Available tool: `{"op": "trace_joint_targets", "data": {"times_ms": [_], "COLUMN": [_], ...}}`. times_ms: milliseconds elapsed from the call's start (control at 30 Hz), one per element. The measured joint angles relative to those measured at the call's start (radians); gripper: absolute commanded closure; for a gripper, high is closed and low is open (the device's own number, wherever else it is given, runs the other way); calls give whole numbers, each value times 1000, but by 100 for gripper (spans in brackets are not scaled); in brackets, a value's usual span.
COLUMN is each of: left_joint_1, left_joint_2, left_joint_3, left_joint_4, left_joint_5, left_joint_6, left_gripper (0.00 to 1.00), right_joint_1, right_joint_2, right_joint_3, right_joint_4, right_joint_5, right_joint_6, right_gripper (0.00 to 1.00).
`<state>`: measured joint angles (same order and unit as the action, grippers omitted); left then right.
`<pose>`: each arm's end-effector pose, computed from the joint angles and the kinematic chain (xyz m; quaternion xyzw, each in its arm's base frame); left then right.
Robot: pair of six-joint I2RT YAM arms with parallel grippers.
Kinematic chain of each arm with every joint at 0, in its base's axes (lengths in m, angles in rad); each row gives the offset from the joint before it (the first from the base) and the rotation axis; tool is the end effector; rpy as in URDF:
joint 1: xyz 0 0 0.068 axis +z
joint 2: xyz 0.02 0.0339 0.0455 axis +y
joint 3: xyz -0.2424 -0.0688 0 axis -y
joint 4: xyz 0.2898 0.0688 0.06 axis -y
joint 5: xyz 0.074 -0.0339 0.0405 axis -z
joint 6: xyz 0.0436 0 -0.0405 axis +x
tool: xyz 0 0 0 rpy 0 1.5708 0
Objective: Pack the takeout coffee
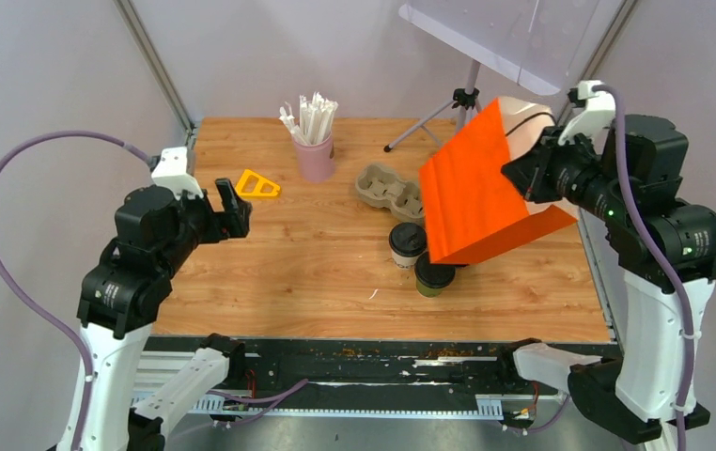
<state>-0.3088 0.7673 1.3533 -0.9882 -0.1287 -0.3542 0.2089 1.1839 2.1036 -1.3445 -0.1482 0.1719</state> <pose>0.1557 -0.0438 0.4461 -0.0544 0.8314 -0.1284 0.5380 0.1583 0.0401 0.5566 -0.0556 0.8371 0.1634 0.5191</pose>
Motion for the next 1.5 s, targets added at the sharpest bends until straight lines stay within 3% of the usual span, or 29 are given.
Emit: {"op": "trace_joint_targets", "data": {"times_ms": [167,400,667,933,1300,1400,1500], "left_joint_1": [0,0,0,0,0,0,0], "left_joint_2": [55,89,207,222,129,119,103], "left_joint_3": [145,324,511,412,68,23,-24], "left_joint_4": [-24,-68,-164,-151,-118,-116,-113], "left_joint_5": [-30,-39,-95,-103,-56,-49,-48], "left_joint_6": [28,36,76,68,37,30,23], "left_gripper": [0,4,4,6,12,12,12], "right_joint_1": [210,573,765,895,916,938,972], "right_joint_2": [27,192,290,405,436,438,438], "right_joint_3": [-26,18,-142,-222,-484,-502,-515], "right_joint_4": [66,168,424,573,700,737,750], "right_joint_5": [-30,74,83,66,17,37,52], "right_joint_6": [15,-25,-229,-516,-695,-718,-729], "right_gripper": [100,97,95,95,94,88,73]}}
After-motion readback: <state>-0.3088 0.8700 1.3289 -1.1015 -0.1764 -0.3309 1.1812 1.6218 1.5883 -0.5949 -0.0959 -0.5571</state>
